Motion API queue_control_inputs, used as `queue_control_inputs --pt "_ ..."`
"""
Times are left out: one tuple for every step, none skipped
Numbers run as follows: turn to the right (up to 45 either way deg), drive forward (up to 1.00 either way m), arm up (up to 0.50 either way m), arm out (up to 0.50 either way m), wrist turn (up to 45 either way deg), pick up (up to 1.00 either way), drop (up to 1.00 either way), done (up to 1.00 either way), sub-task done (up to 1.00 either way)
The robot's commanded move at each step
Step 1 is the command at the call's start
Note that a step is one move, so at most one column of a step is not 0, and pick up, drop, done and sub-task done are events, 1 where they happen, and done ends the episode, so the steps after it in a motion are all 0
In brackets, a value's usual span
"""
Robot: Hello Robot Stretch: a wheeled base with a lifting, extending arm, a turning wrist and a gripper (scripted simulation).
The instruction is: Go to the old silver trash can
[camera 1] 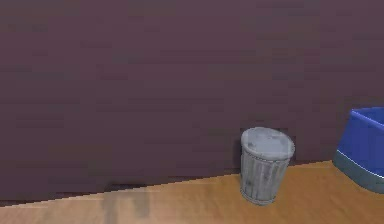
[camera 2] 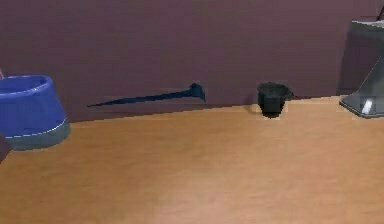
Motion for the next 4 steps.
queue_control_inputs --pt "-6.0 0.00 0.00 0.00 0.0 0.00 0.00 0.00 0.00" --pt "0.0 0.70 0.00 0.00 0.0 0.00 0.00 0.00 0.00" --pt "45.0 0.00 0.00 0.00 0.0 0.00 0.00 0.00 0.00" --pt "0.0 0.00 0.00 0.00 0.0 0.00 0.00 1.00 0.00"
